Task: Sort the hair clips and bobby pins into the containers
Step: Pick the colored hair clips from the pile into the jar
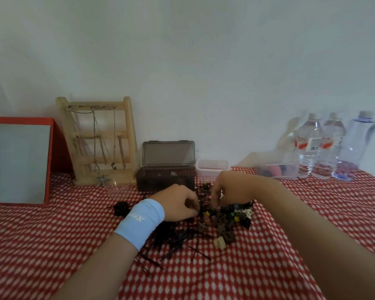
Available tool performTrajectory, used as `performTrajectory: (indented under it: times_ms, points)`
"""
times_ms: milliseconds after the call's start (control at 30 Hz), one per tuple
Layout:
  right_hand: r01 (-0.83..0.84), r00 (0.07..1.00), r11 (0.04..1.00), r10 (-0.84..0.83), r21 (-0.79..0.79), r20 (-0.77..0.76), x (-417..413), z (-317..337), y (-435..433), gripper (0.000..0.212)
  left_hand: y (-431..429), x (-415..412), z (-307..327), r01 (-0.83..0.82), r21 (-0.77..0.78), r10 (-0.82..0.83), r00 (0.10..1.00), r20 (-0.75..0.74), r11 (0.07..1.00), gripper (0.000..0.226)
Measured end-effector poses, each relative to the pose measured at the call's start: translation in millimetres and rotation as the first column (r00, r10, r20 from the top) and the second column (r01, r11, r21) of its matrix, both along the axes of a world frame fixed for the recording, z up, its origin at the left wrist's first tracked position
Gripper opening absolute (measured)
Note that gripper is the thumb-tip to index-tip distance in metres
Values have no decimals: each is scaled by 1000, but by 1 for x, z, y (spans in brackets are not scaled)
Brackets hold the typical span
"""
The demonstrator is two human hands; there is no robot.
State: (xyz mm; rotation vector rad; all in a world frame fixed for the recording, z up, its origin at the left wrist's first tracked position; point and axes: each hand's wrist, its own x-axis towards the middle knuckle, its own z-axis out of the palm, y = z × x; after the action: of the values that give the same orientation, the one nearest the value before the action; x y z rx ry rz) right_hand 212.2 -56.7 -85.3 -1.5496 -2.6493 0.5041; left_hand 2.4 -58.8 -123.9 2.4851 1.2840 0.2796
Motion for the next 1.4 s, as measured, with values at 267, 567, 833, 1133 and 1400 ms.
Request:
performTrajectory:
  times_ms: [267, 567, 833, 1133, 1400]
  points:
    - [0, 995, 1000, -2, 24, 97, 4, -14, -10, 32, -19, 25, -3, 111, -64, -112, 994, 1, 992, 20]
    - [37, 997, 999, -37, -4, 65, -3, -19, -12, 13, -19, 6, -6, 65, -44, -64, 998, 19, 997, 23]
    - [96, 993, 994, -91, 52, -77, -1, -11, -12, 12, -18, -9, 4, 32, -35, -28, 995, 93, 999, 21]
    - [77, 997, 997, -77, -7, -29, 5, 0, -27, 29, -22, 8, 7, 19, -7, -17, 985, 171, 1000, 5]
    - [36, 992, 998, -28, -56, 126, 7, -8, -40, 30, -25, 31, -1, 91, -69, -96, 992, -76, 993, 29]
